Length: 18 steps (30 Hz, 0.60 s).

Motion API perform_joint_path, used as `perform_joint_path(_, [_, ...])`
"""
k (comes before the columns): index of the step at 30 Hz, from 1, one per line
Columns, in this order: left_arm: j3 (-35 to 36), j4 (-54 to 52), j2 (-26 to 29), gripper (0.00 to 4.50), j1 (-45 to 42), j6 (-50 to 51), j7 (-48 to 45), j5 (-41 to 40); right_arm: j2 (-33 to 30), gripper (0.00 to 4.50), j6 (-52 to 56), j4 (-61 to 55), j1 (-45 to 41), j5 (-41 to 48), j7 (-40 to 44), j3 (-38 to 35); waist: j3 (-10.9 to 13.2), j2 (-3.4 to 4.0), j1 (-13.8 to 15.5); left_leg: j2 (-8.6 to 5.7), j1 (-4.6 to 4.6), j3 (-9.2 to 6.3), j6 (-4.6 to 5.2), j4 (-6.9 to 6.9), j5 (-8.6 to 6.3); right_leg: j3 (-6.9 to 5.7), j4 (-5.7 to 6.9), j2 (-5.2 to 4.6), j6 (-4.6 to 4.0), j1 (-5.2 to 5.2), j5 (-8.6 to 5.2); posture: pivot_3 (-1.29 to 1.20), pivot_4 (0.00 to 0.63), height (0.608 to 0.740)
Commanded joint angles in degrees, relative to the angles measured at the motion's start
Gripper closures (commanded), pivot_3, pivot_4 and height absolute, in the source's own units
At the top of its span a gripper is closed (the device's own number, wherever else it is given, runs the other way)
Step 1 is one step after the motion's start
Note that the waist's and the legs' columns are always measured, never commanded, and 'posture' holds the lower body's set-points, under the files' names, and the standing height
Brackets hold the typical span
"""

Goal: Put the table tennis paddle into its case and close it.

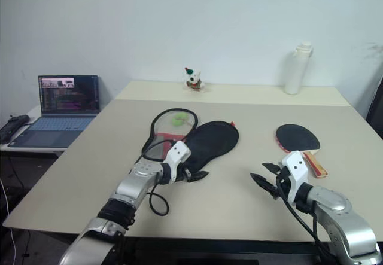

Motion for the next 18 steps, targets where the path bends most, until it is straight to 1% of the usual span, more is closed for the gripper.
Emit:
perform_joint_path(1, [-1.05, 1.36, 1.3, 1.32, -0.1, -0.38, -2.06, 1.2, 0.0, 1.57, -0.76, -2.19, -0.29, 0.73, -0.15, -0.5, 0.0, 0.0, -0.01, 0.0, 0.0, 0.0, 0.0, 0.0, 0.0, 0.0, 0.0, 0.0, 0.0, 0.0, 0.0, 0.0, 0.15, 0.74])
perform_joint_path(3, [-1.16, 0.97, 1.74, 2.12, 0.08, -0.23, -2.97, 1.18, 0.05, 1.57, -0.81, -2.13, -0.32, 0.7, -0.17, -0.46, 0.0, 0.0, -0.06, 0.01, 0.01, 0.0, 0.0, 0.0, 0.0, 0.0, 0.0, 0.0, 0.0, 0.01, 0.0, 0.0, 0.15, 0.74])
perform_joint_path(5, [-0.84, 0.03, 1.96, 2.76, 0.49, 0.85, -3.65, 0.65, 0.07, 1.57, -0.89, -2.07, -0.33, 0.65, -0.14, -0.43, -0.01, 0.0, -0.09, 0.01, 0.02, 0.01, 0.0, 0.0, 0.0, 0.01, 0.01, 0.0, 0.0, 0.01, 0.0, 0.0, 0.15, 0.74])
perform_joint_path(8, [0.3, -3.96, 1.27, 3.87, 2.04, 5.42, -4.18, -1.83, -0.01, 1.57, -1.11, -1.85, -0.25, 0.59, 0.03, -0.57, -0.01, 0.0, -0.09, 0.01, 0.02, 0.0, 0.0, 0.0, 0.0, 0.01, 0.0, 0.0, 0.0, 0.01, 0.0, 0.0, 0.15, 0.74])
perform_joint_path(10, [0.61, -6.65, 0.63, 4.47, 3.04, 8.37, -4.04, -3.05, 0.0, 1.57, -1.22, -1.74, -0.26, 0.5, 0.04, -0.57, -0.01, 0.0, -0.1, 0.01, 0.01, 0.0, 0.0, 0.0, 0.0, 0.01, 0.0, 0.0, 0.0, 0.02, 0.0, 0.0, 0.15, 0.74])
perform_joint_path(15, [1.59, -11.57, -3.39, 4.47, 4.49, 14.23, -0.23, -4.87, -0.12, 1.57, -1.29, -1.69, -0.26, 0.47, 0.09, -0.72, -0.01, 0.0, 0.23, -0.01, 0.0, -0.03, 0.0, 0.0, 0.0, 0.0, -0.02, -0.01, 0.0, 0.04, 0.0, 0.0, 0.15, 0.74])
perform_joint_path(18, [1.68, -11.03, -6.88, 4.47, 3.55, 14.98, 3.35, -4.51, -0.52, 1.57, -1.28, -1.62, -0.1, 0.57, 0.3, -1.27, -0.01, 0.01, 0.9, -0.07, 0.01, -0.09, 0.0, 0.03, 0.0, -0.05, -0.04, -0.08, 0.04, 0.1, -0.02, 0.0, 0.15, 0.74])
